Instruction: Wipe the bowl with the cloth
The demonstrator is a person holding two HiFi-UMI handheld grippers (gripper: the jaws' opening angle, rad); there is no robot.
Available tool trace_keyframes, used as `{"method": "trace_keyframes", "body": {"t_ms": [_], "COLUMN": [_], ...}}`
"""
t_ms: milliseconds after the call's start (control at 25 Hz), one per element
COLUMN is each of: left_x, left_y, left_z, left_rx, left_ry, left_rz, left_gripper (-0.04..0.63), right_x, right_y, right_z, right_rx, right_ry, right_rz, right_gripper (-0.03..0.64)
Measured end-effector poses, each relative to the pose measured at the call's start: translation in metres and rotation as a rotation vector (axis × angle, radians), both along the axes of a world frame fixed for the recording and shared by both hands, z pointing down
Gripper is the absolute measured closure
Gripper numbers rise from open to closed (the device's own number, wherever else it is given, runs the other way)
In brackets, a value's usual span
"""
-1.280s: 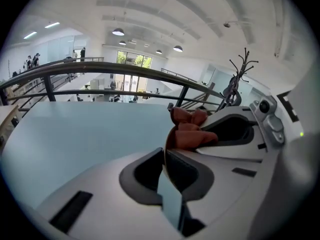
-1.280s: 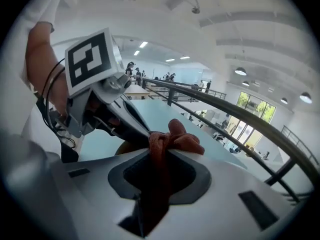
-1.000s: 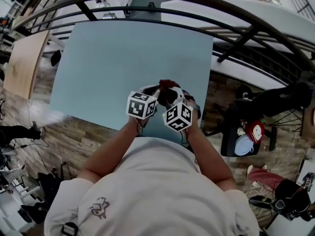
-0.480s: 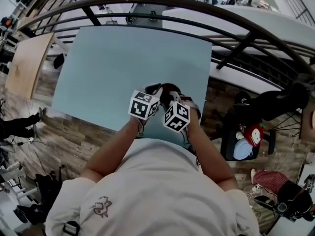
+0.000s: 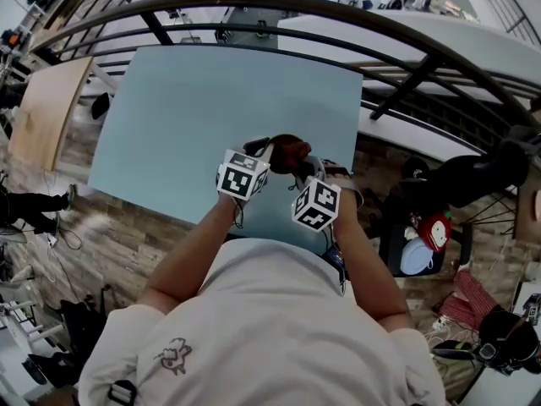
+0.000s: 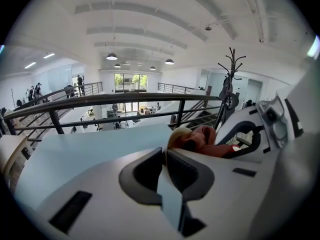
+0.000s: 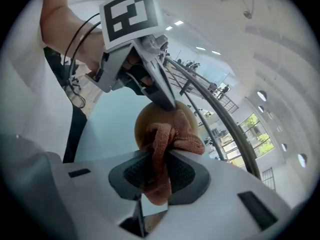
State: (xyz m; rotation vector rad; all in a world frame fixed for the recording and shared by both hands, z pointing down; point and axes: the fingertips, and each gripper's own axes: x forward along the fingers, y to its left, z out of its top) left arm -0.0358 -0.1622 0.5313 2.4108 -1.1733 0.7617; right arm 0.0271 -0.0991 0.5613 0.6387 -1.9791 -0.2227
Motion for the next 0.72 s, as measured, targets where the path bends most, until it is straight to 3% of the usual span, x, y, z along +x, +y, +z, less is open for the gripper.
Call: {"method": "trace_keyframes", "body": {"t_ms": [240,400,720], "left_x": [0.024,0.039,0.031], "left_y": [0.011,0.016,0.009], "left_z": [-0.013,-0.028,-0.035], "left_rx": [-0.031,-0.006,0.031], "left_ry": [0.068,0.091,0.114], "left_rz": [0.057,0.073,0.043], "left_gripper": [0.56,0.557,0.554], "right_x": [-0.002,-0.019,-0.053], "right_y": [-0.026,-0.022,0.007], "right_z": [-0.022,-0.019,-0.022], "right_rx": [0.108,0.106,0.059], "right_ry": [0.012,0.006,-0.075], "right_rz": [0.048,0.003,-0.118], "right_gripper": [0.538,0.538,0.54]}}
